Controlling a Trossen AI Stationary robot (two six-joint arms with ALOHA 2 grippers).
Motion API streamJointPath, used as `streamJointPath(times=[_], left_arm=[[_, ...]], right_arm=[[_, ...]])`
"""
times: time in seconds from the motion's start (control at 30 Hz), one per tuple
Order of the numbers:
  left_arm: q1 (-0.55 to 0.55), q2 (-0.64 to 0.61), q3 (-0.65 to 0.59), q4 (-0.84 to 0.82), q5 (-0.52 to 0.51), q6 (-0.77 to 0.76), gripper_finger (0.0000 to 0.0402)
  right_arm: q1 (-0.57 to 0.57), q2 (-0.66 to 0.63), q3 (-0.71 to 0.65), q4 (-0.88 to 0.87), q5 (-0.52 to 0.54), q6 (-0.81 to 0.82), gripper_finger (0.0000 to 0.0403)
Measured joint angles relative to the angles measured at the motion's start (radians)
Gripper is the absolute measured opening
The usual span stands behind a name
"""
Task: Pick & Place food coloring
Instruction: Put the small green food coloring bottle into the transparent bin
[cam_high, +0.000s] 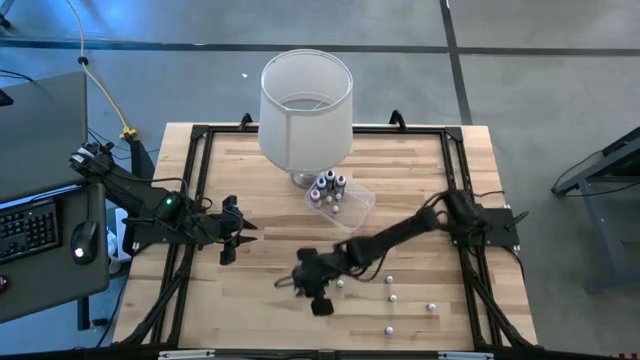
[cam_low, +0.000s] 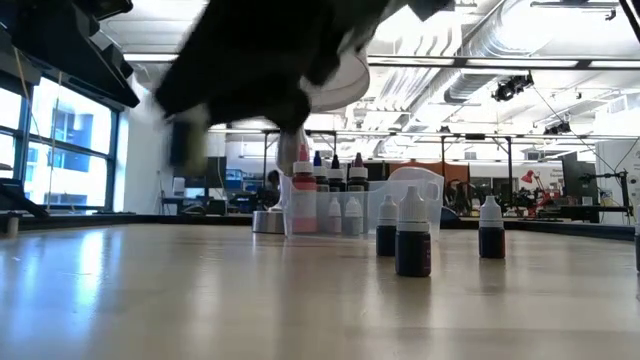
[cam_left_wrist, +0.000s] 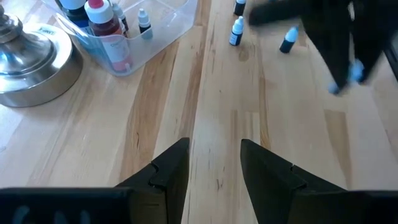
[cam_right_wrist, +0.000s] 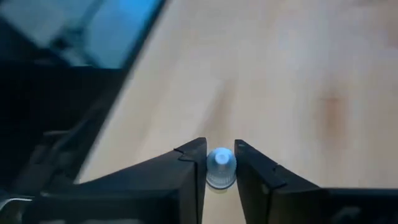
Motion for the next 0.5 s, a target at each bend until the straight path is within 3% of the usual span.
streamJointPath(times=[0.3, 0.5], left_arm=[[0.000, 0.000, 0.000, 0.000, 0.000, 0.000, 0.0142], [0.000, 0.000, 0.000, 0.000, 0.000, 0.000, 0.0142]], right_arm=[[-0.096, -0.232, 0.001, -0.387, 0.520, -0.123, 0.0056], [-0.215, -0.234, -0.002, -0.453, 0.483, -0.111, 0.0062]])
